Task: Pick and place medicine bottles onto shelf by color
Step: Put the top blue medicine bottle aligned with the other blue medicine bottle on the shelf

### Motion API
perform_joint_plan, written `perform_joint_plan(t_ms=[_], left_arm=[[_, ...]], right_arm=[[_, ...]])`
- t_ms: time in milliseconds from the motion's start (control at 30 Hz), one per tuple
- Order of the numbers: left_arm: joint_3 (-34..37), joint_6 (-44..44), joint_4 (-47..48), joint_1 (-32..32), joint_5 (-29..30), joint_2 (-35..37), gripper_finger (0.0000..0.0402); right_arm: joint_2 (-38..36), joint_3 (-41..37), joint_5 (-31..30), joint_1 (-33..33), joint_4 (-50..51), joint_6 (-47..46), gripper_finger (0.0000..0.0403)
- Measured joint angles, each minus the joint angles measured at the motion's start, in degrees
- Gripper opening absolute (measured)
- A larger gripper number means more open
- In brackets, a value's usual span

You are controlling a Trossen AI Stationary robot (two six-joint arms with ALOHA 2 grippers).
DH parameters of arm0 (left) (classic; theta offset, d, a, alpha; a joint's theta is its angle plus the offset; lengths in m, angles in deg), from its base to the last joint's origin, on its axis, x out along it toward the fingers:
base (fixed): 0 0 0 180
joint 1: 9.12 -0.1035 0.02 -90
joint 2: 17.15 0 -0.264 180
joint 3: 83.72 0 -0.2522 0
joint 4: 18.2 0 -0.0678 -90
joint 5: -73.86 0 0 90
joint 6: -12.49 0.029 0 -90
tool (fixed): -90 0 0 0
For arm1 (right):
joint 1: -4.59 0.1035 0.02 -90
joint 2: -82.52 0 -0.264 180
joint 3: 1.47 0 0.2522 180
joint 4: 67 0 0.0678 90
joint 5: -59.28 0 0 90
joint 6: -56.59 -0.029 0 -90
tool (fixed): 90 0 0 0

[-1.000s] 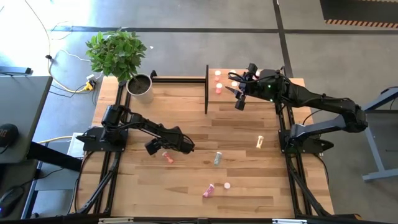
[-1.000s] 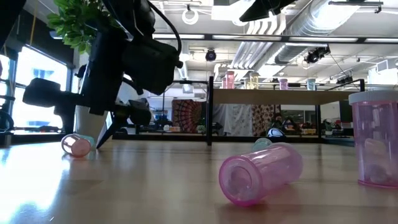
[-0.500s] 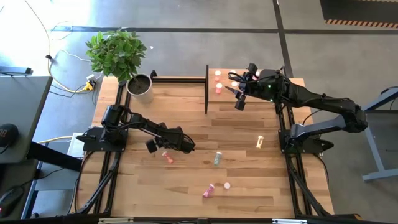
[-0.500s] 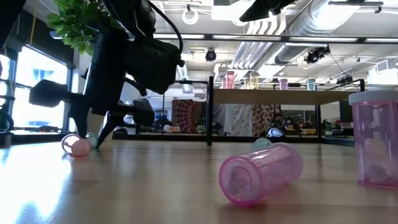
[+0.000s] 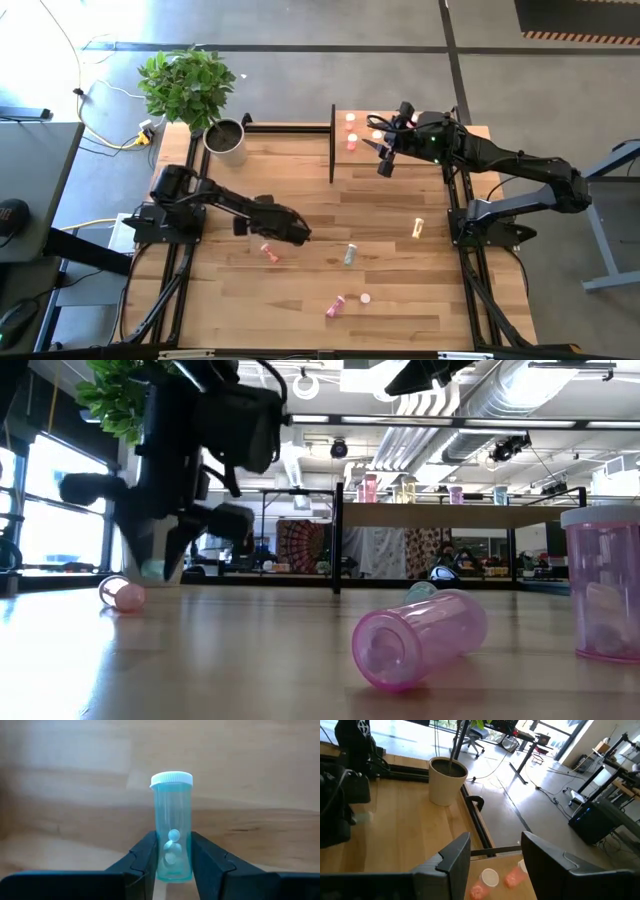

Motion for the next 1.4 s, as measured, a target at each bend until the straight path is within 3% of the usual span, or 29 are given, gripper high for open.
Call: perform_joint_plan(t_ms=[300,467,767,867,1067,1400], left_arm=[[-0.12,20.77,-7.65,0.01,4.73,9.06,0.009],[-0.17,37.0,-14.35,0.06,7.05,13.99,0.009],[-0.22,63.34,-29.55,-0.32,7.98,20.26,0.009],[-0.24,71.47,-36.36,-0.46,7.01,20.76,0.009],[-0.24,85.56,-47.01,-1.17,2.83,21.32,0.009],[-0.22,97.05,-61.42,-3.96,-5.19,21.22,0.009]], right_arm=[[0.0,0.0,1.29,0.02,0.02,-12.24,0.0167],[0.0,0.0,6.05,0.02,-0.02,-21.48,0.0172],[0.0,0.0,14.69,1.18,-0.02,-35.53,0.0216],[0.0,0.0,18.2,2.0,-0.02,-38.15,0.0217],[0.0,0.0,19.66,4.41,-0.04,-38.8,0.0215],[0.0,0.0,23.28,8.23,-0.15,-37.24,0.0215]])
